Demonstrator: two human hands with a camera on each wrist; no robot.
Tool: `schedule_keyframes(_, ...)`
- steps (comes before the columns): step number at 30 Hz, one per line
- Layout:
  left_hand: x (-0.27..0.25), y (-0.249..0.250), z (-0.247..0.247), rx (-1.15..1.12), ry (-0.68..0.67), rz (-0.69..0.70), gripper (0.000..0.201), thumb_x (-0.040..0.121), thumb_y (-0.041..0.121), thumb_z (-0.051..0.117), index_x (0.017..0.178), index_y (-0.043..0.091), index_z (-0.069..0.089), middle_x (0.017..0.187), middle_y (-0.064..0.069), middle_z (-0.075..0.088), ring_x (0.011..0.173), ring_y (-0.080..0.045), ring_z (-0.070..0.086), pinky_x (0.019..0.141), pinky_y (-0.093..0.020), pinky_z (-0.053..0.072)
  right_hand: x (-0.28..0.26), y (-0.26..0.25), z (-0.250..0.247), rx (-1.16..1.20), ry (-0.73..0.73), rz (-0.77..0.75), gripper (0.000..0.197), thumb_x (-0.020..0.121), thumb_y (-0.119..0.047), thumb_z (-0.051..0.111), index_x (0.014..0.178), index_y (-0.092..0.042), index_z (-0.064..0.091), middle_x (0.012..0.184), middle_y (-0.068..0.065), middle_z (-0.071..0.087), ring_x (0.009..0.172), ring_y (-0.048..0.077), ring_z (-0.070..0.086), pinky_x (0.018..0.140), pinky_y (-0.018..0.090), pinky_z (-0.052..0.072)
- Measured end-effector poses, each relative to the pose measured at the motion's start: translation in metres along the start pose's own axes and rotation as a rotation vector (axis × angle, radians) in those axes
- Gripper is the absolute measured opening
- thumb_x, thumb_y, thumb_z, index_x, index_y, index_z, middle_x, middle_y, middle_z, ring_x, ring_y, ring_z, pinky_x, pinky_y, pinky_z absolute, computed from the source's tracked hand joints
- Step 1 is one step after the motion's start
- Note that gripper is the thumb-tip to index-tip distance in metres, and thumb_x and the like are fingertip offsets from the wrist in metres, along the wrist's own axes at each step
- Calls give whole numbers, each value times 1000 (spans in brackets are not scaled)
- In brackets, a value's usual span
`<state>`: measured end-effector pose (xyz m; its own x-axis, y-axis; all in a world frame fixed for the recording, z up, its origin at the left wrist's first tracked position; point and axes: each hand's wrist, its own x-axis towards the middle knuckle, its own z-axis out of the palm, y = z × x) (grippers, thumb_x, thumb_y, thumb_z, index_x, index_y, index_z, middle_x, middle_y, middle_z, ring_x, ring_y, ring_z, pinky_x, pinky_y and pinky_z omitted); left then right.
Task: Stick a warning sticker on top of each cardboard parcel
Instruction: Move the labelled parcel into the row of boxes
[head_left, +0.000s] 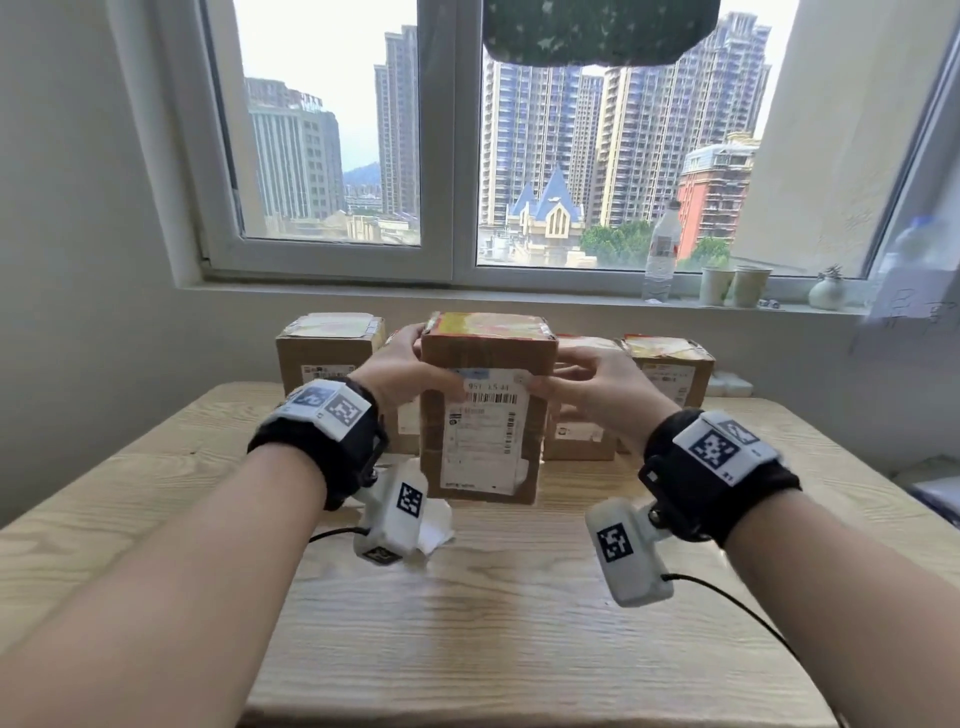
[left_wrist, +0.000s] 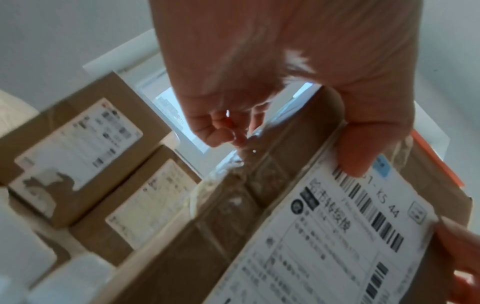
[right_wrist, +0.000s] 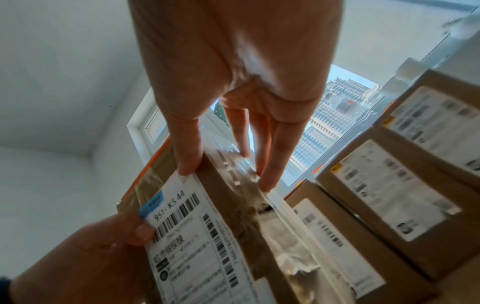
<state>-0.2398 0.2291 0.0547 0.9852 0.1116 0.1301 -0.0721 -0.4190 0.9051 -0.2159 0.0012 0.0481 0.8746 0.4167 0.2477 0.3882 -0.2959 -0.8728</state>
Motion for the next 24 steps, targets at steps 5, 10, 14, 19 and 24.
schedule_keyframes(5, -20, -12, -70, 23, 86, -6, 58, 48, 8, 66, 105, 15, 60, 98, -8, 72, 93, -24, 68, 81, -35, 54, 30, -40, 54, 1, -93, -45, 59, 75, -37, 77, 127, -16, 60, 108, 3, 73, 99, 16, 69, 82, 35, 59)
schedule_keyframes(10, -40, -43, -137, -8, 180, -66, 47, 48, 4, 56, 94, 14, 58, 88, -7, 67, 85, -24, 64, 77, -31, 54, 65, -62, 129, -15, -190, -70, 45, 73, -37, 80, 111, -18, 68, 102, 3, 74, 94, 17, 71, 84, 41, 59)
schedule_keyframes(14, -47, -87, -175, -78, 319, -171, 48, 45, 1, 53, 92, 11, 58, 83, -8, 65, 84, -27, 61, 65, -27, 52, 89, -59, 192, -10, -247, -36, 35, 76, -26, 79, 107, -13, 69, 97, 7, 75, 91, 21, 72, 86, 42, 58)
schedule_keyframes(19, -40, -149, -203, -113, 514, -221, 91, 42, 1, 60, 132, 16, 53, 94, -8, 66, 96, -30, 60, 76, -33, 51, 110, -49, 253, 4, -300, -34, 7, 85, -16, 70, 91, -17, 71, 95, 9, 74, 94, 27, 71, 90, 48, 55)
schedule_keyframes(24, -31, -186, -210, 18, 534, -220, 104, 58, 1, 83, 146, 24, 34, 126, 1, 58, 113, -18, 55, 99, -35, 45, 128, -35, 284, 60, -342, 39, 18, 91, -8, 60, 106, -3, 68, 110, 17, 70, 100, 27, 67, 96, 50, 51)
